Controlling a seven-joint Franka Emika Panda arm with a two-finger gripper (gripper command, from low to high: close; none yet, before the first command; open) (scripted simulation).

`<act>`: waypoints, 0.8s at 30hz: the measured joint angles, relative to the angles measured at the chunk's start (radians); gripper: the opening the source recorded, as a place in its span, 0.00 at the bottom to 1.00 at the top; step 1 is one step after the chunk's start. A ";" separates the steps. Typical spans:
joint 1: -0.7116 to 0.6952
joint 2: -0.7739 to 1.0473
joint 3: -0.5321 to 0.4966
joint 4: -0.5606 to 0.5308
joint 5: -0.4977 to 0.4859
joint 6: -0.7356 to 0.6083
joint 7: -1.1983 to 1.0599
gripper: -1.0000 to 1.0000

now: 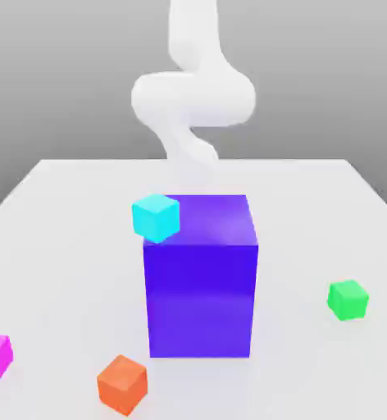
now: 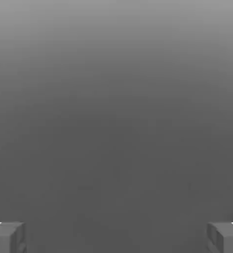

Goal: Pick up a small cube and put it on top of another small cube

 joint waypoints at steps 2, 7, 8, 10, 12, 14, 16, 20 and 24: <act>0.012 0.076 -0.051 -0.002 0.018 0.022 -0.049 0.50; 0.034 0.255 -0.169 -0.008 0.076 0.074 -0.175 0.50; 0.036 0.291 -0.191 -0.009 0.090 0.084 -0.201 0.50; 0.040 0.363 -0.235 -0.012 0.120 0.104 -0.256 0.50; 0.040 0.436 -0.275 -0.014 0.153 0.124 -0.314 0.50; 0.035 0.510 -0.310 -0.016 0.189 0.143 -0.373 0.50; 0.025 0.584 -0.339 -0.017 0.227 0.161 -0.434 0.50; -0.036 0.732 -0.372 -0.021 0.296 0.199 -0.550 0.50; -0.090 0.873 -0.383 -0.026 0.337 0.241 -0.647 0.50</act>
